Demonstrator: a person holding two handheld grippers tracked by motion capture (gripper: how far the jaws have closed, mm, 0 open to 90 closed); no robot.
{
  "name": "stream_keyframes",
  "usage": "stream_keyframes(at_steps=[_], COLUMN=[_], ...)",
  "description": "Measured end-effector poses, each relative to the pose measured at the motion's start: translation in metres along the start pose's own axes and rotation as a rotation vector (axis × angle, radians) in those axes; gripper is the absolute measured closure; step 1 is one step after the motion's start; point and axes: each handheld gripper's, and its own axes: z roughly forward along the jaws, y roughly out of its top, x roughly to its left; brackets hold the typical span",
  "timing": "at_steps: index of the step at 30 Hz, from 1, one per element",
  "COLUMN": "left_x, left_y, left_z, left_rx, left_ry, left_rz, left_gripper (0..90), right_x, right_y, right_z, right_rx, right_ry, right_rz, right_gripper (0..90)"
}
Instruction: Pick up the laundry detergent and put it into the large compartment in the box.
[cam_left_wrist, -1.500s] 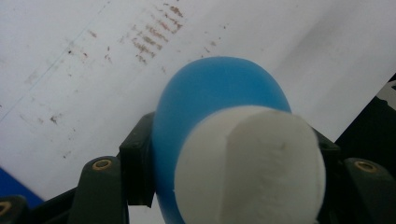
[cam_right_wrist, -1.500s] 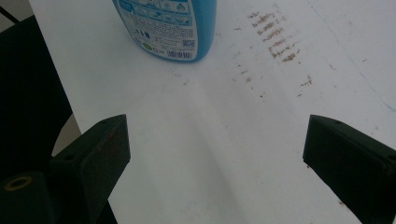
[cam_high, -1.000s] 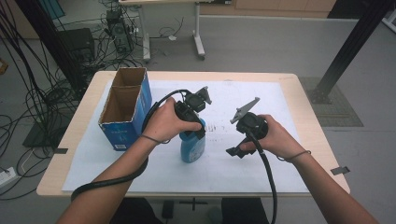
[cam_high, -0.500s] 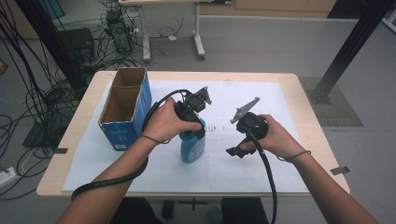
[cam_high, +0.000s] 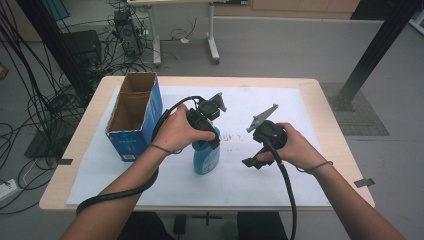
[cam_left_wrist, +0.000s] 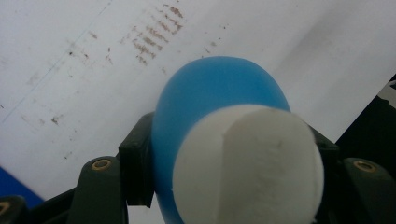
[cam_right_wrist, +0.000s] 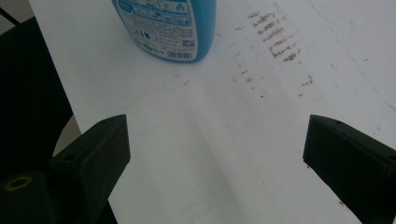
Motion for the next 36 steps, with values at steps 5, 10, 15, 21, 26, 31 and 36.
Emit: stream_keyframes(at_steps=[5, 10, 15, 21, 26, 31, 36], left_x=[0.0, 0.0, -0.0002, -0.0008, -0.0009, 0.0002, 0.0008], left_y=[0.0002, -0.0001, -0.0003, -0.0002, -0.0011, -0.0019, -0.0026], left_z=[-0.0001, 0.0, -0.0002, 0.0, -0.0002, -0.0009, -0.0026], left_rx=[0.002, -0.002, 0.001, -0.001, -0.005, -0.008, 0.0], left_ry=[0.001, 0.0, 0.002, 0.006, 0.004, 0.0, 0.0], left_rz=[0.0, -0.002, -0.004, -0.002, -0.006, -0.007, -0.008], left_gripper=[37.3, 37.3, 37.3, 37.4, 37.4, 37.5, 37.6], right_x=[0.0001, 0.0005, 0.0006, 0.0011, 0.001, 0.001, -0.0002], right_y=[0.0006, 0.0008, 0.001, 0.0014, 0.0015, 0.002, 0.0008], right_z=[0.0008, 0.0011, 0.0014, 0.0019, 0.003, 0.003, 0.0029], right_rx=[0.0, -0.001, 0.003, -0.001, 0.001, 0.003, 0.002], right_ry=[0.002, 0.002, 0.003, 0.005, 0.01, 0.007, 0.005], right_rz=[-0.001, -0.002, -0.002, -0.003, -0.003, -0.005, 0.0], right_gripper=[7.0, 7.0, 7.0, 7.0, 7.0, 7.0, 7.0])
